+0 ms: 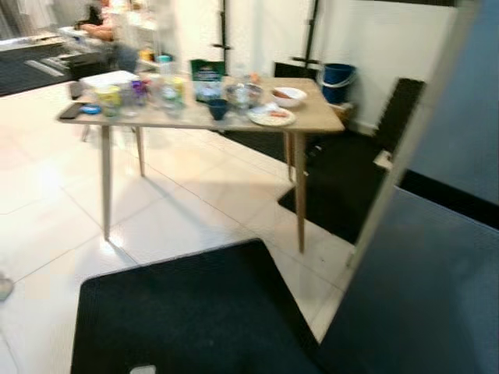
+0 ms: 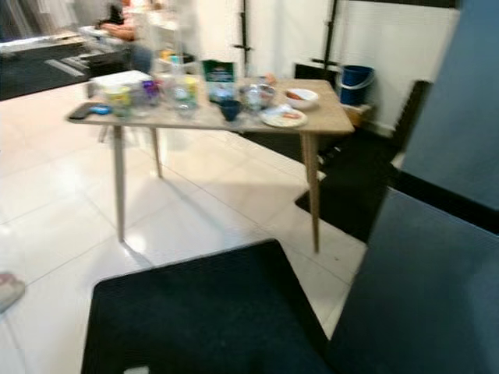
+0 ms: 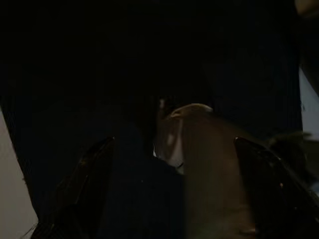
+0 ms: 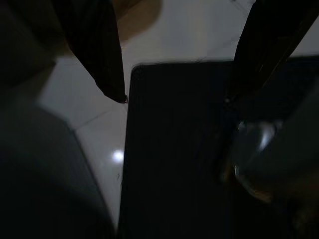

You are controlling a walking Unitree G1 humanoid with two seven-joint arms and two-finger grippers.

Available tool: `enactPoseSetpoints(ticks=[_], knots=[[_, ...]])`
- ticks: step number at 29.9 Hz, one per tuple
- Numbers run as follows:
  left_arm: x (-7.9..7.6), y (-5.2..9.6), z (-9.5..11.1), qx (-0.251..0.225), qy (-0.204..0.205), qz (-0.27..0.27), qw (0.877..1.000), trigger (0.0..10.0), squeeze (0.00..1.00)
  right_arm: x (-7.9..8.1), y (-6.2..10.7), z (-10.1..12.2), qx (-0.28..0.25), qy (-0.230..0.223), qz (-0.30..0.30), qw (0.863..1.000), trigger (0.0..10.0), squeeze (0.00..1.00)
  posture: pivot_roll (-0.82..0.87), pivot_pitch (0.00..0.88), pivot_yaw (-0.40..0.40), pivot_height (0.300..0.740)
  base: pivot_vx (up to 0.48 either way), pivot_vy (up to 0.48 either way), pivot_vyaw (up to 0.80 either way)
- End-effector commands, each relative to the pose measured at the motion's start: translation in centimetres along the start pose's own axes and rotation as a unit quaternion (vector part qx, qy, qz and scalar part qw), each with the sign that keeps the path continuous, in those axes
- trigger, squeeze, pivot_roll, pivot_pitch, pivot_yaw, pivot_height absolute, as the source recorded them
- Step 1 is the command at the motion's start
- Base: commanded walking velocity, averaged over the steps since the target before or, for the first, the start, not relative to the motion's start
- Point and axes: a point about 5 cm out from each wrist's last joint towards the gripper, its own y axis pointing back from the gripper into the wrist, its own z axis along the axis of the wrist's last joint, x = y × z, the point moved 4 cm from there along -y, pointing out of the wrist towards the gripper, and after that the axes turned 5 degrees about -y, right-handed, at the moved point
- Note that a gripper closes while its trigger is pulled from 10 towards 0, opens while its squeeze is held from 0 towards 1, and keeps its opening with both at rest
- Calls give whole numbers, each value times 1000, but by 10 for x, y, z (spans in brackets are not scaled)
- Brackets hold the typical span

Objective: Restocking fridge

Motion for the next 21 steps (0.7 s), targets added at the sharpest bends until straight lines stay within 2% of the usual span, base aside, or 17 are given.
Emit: enactPoseSetpoints(ticks=[1,3,6,7,10,13,18,21], knots=[[4,3,-15,28,-11,8,1000,10000,0,4,0,-9,17,20,5,1000,10000,0,-75,42,-70,740,0,0,800],[5,4,-16,29,-9,10,999,10000,0,7,0,-10,20,34,12,999,10000,0,-74,44,-67,740,0,0,800],[5,4,-17,28,-9,9,1000,10000,0,7,-1,-8,13,25,8,1000,10000,0,-72,51,-62,740,0,0,800],[6,6,-23,36,-10,15,999,10000,0,8,-1,-8,8,9,0,1000,10000,0,-80,77,-46,740,0,0,0],[3,7,-30,45,-12,12,999,10000,0,11,-1,-11,9,7,-2,1000,10000,0,-82,49,-42,740,0,0,0],[1,6,-32,50,-22,9,998,10000,0,12,-1,-13,10,-6,-4,1000,10000,0,-75,68,-45,740,0,0,0],[1,2,-15,26,-3,19,999,10000,0,20,-2,-18,26,26,4,999,10000,0,-49,33,-50,740,0,0,0],[-4,0,-12,29,-23,10,999,10000,0,21,-4,-9,14,26,0,1000,10000,0,-41,35,-40,740,0,0,0]])
